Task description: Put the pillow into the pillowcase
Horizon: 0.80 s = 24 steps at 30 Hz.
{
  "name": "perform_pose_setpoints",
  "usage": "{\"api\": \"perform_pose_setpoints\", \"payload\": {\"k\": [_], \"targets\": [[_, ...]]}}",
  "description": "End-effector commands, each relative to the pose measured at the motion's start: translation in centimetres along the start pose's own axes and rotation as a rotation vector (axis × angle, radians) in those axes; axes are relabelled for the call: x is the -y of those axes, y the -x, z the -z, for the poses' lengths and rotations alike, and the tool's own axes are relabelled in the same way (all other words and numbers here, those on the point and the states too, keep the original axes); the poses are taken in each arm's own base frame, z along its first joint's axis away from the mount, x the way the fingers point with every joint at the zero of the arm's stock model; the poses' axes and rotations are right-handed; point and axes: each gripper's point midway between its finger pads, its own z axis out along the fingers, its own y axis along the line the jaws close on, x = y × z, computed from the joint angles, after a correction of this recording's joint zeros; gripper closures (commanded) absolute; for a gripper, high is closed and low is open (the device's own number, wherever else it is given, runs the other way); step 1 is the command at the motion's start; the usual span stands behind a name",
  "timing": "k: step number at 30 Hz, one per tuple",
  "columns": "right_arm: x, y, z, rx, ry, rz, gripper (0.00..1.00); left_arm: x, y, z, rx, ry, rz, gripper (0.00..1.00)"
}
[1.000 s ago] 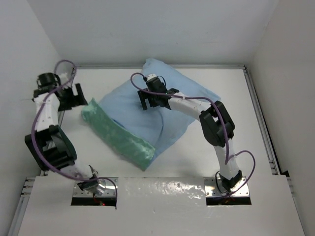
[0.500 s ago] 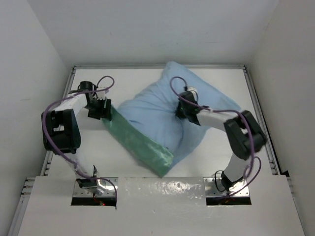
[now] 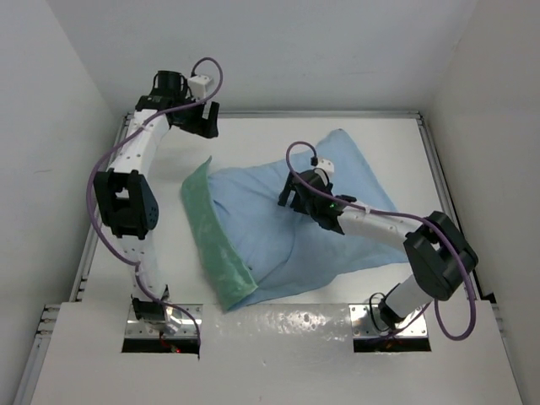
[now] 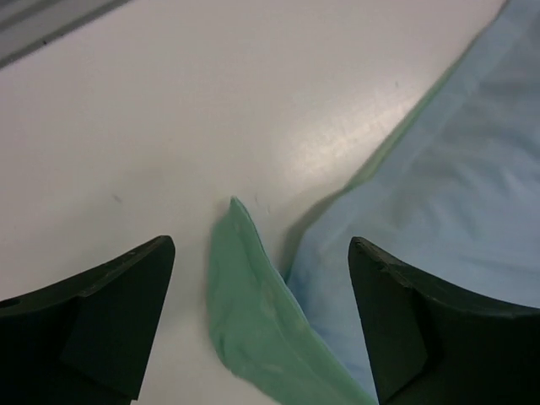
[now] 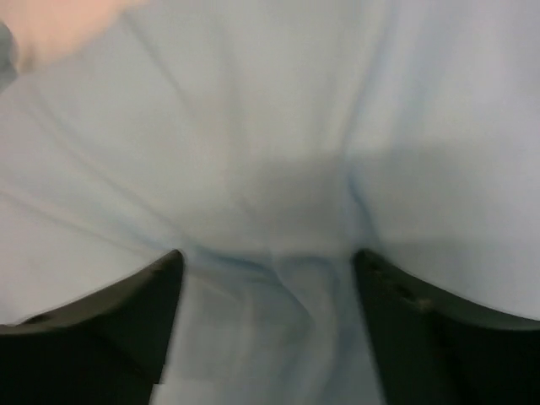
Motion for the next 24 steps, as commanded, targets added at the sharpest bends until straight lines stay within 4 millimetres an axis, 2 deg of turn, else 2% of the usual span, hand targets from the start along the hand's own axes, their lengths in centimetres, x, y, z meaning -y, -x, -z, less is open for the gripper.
{"api": "perform_pose_setpoints", "payload": {"k": [1, 3, 4, 5, 6, 7, 8, 9, 10, 11, 13, 15, 16, 17, 19, 21, 22, 23, 24], "targets": [[-0.8, 5.8, 1.5, 0.154, -0.073, -0.022, 0.11, 2.5, -1.3, 7.3, -0.089, -0.019, -0.015, 0.16], [-0.5, 7.2, 2.3, 0.203, -0.088, 0.018, 0.02, 3.1, -5.4, 8.6, -0.225, -0.002, 0.024, 0.14], [-0.6, 7.8, 2.7, 0.221, -0.079, 0.039, 0.01, 3.1, -6.3, 10.1, -0.242, 0.042, 0.034, 0.13], [-1.0, 8.1, 3.1, 0.227, -0.054, 0.069, 0.01, 3.7, -10.2, 9.7, -0.338, 0.032, 0.067, 0.13], [-1.3, 8.3, 3.3, 0.228, -0.031, 0.122, 0.01, 4.0, -11.5, 9.6, -0.353, 0.034, 0.074, 0.12], [-1.7, 8.1, 3.4, 0.22, -0.011, 0.152, 0.01, 5.3, -12.0, 10.1, -0.336, -0.003, 0.067, 0.12], [-2.0, 7.9, 3.5, 0.207, 0.006, 0.199, 0.01, 6.8, -14.5, 9.6, -0.381, -0.059, 0.075, 0.11], [-2.2, 7.7, 3.5, 0.203, 0.009, 0.223, 0.01, 8.3, -13.9, 9.3, -0.319, -0.132, 0.056, 0.1], [-2.4, 7.4, 3.6, 0.199, 0.008, 0.25, 0.01, 10.0, -14.5, 8.9, -0.321, -0.187, 0.042, 0.09], [-2.2, 7.3, 3.6, 0.201, -0.006, 0.28, 0.01, 10.8, -14.0, 8.7, -0.296, -0.213, 0.026, 0.08], [-2.0, 7.1, 3.7, 0.193, -0.021, 0.299, 0.01, 11.9, -12.4, 8.5, -0.235, -0.246, -0.007, 0.08], [-1.7, 6.5, 3.9, 0.174, -0.025, 0.329, 0.01, 12.1, -11.4, 8.5, -0.196, -0.248, -0.011, 0.06], [-1.9, 6.1, 4.0, 0.165, -0.018, 0.348, 0.01, 12.1, -11.9, 8.2, -0.205, -0.245, -0.003, 0.06], [-1.6, 5.5, 4.0, 0.155, -0.02, 0.381, 0.01, 12.0, -12.3, 7.8, -0.213, -0.237, 0.004, 0.05], [-1.7, 4.7, 4.2, 0.145, -0.013, 0.421, 0.01, 11.0, -15.0, 6.5, -0.305, -0.173, 0.034, 0.07], [-2.0, 4.2, 4.0, 0.139, -0.006, 0.459, 0.01, 9.3, -17.3, 5.4, -0.38, -0.094, 0.024, 0.18], [-2.7, 4.2, 4.0, 0.139, 0.014, 0.469, 0.01, 8.8, -18.8, 5.1, -0.411, -0.065, 0.02, 0.24], [-3.4, 4.4, 3.8, 0.148, 0.033, 0.481, 0.01, 8.0, -18.9, 4.8, -0.397, -0.031, 0.0, 0.34], [-3.6, 4.4, 3.5, 0.146, 0.031, 0.499, 0.01, 7.0, -19.2, 4.9, -0.407, 0.016, -0.031, 0.38]]}}
